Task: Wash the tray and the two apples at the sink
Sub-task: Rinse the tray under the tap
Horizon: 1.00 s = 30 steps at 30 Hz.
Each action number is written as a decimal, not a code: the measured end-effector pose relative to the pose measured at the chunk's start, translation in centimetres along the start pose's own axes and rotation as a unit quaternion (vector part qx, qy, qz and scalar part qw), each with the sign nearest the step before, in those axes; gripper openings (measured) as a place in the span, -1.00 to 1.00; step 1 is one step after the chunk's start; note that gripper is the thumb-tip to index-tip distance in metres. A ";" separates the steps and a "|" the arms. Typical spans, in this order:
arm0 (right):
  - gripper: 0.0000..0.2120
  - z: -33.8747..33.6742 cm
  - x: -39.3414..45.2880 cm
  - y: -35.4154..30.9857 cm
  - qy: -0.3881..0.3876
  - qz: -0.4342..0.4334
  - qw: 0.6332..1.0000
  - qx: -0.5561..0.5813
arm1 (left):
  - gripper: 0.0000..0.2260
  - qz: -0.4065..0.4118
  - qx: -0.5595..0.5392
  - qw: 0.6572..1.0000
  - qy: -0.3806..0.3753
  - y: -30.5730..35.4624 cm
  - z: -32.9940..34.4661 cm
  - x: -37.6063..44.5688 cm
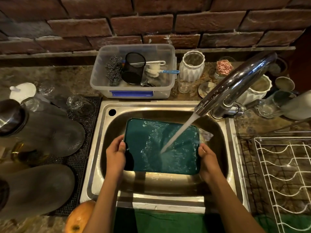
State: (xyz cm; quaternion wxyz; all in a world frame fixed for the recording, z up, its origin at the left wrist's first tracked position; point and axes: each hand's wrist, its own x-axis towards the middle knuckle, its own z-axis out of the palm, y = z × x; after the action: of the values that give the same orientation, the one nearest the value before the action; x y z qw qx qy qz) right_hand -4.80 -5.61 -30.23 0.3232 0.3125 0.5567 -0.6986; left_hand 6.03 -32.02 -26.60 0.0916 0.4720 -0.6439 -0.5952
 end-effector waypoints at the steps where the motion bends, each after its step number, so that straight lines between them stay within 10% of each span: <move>1: -0.72 -0.1 -0.1 -0.1 -0.007 -0.014 1.000 0.008 | -0.71 -0.011 -0.005 1.000 0.004 -0.4 -0.1 0.0; 10: -0.68 1.1 -0.8 -3.5 -0.020 -0.145 0.978 -0.146 | -0.71 -0.146 -0.051 0.988 0.017 -3.2 1.3 -0.3; 17: -0.72 1.6 1.4 -5.5 0.051 -0.080 0.976 -0.195 | -0.75 -0.193 -0.016 0.981 -0.019 -3.3 2.6 -0.2; 30: -0.69 -0.1 2.5 -0.6 0.058 0.033 0.993 -0.102 | -0.74 0.047 0.003 0.999 0.023 1.9 2.6 -1.3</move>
State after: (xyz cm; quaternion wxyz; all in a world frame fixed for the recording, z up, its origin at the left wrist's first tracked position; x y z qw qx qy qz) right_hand -6.75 -5.63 -31.85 0.3437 0.3361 0.6319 -0.6080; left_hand 4.05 -29.59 -25.14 0.1330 0.4549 -0.6651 -0.5770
